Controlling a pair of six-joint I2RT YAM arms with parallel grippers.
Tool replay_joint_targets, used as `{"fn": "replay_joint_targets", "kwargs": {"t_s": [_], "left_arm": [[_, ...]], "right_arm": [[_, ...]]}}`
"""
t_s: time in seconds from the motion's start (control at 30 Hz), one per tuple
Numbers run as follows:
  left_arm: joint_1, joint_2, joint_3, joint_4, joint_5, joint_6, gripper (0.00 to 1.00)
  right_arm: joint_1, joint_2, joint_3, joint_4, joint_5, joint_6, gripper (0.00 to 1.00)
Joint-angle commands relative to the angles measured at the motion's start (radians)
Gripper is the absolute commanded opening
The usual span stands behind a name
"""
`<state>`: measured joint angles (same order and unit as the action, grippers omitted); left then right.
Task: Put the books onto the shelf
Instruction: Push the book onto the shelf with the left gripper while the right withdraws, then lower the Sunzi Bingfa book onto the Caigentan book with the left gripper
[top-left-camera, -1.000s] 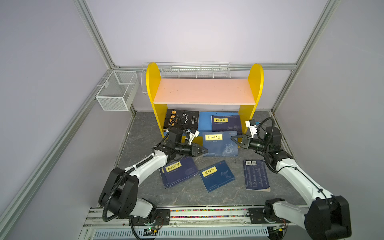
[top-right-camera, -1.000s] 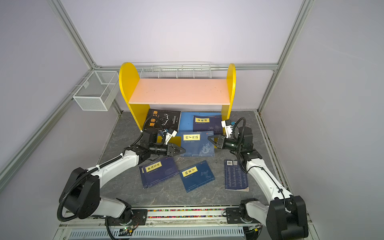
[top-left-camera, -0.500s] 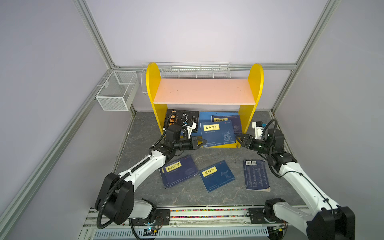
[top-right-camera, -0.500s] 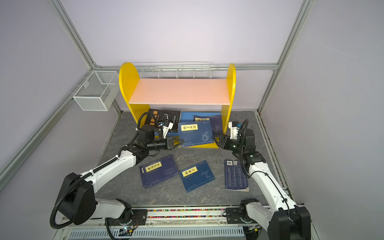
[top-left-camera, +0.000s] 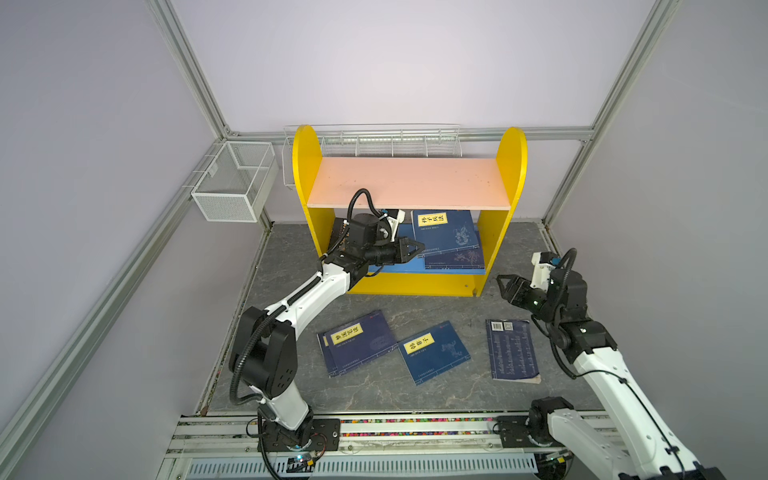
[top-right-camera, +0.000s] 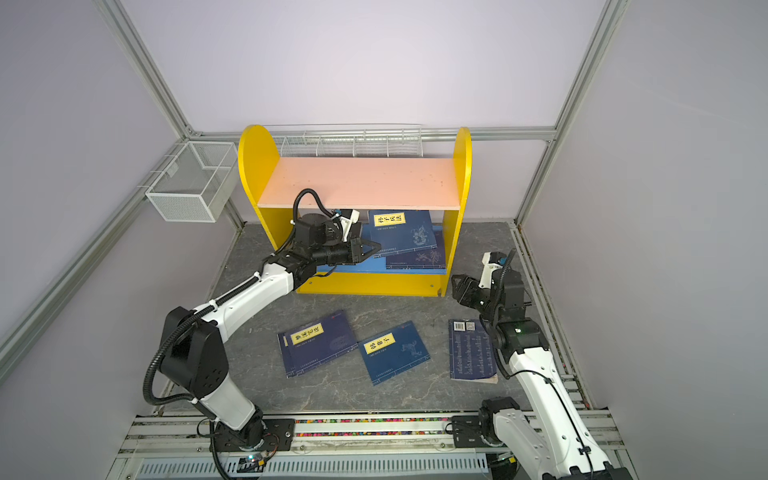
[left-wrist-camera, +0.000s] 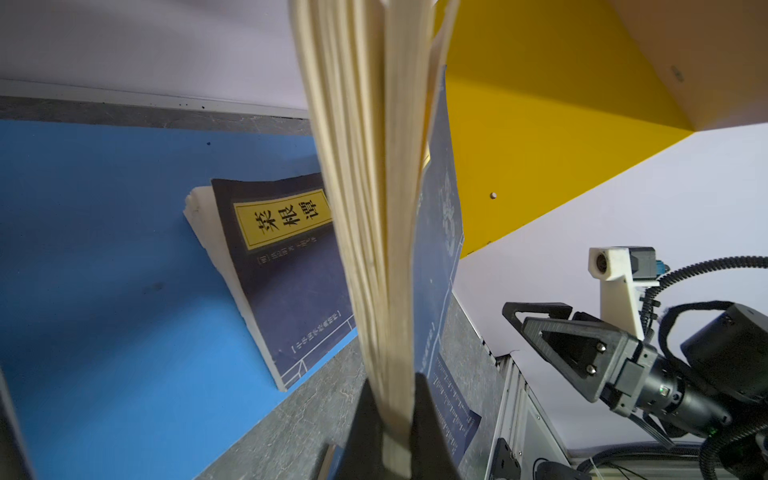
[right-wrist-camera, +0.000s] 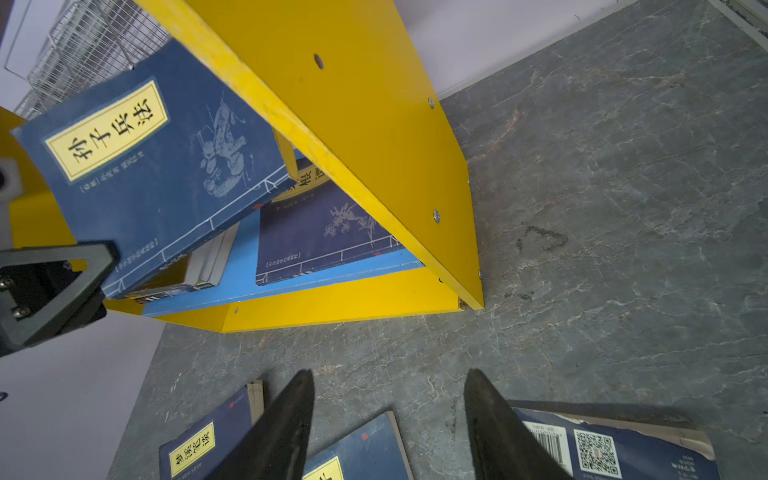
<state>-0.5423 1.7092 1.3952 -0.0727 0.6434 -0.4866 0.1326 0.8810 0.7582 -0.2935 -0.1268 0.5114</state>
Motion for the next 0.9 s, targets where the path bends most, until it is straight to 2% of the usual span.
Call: {"fn": "replay_joint_targets", "kwargs": {"t_s": [0.0, 0.27, 0.47, 0.63, 0.77, 0.87], "left_arm": [[-0.009, 0.059, 0.094, -0.128, -0.006, 0.053, 0.00], [-0.047, 0.186, 0.270, -0.355, -0.050, 0.138, 0.00], [-0.047, 0.244, 0.368, -0.409, -0.068, 0.144, 0.00], [-0.045, 0.265, 0.394, -0.407, -0.062, 0.138, 0.00], [-0.025, 0.251, 0.355, -0.326, -0.012, 0.066, 0.00], [-0.013, 0.222, 0.320, -0.284, -0.016, 0.043, 0.00]], "right_arm": [[-0.003, -0.002, -0.016, -0.024, 0.017, -0.033, 0.61], [-0.005, 0.029, 0.021, -0.068, 0.040, -0.076, 0.61], [-0.005, 0.021, 0.018, -0.074, 0.038, -0.081, 0.61], [-0.005, 0.012, 0.017, -0.079, 0.026, -0.083, 0.61], [-0.005, 0.004, 0.012, -0.082, 0.025, -0.085, 0.61], [-0.005, 0.004, 0.006, -0.080, 0.019, -0.083, 0.61]]}}
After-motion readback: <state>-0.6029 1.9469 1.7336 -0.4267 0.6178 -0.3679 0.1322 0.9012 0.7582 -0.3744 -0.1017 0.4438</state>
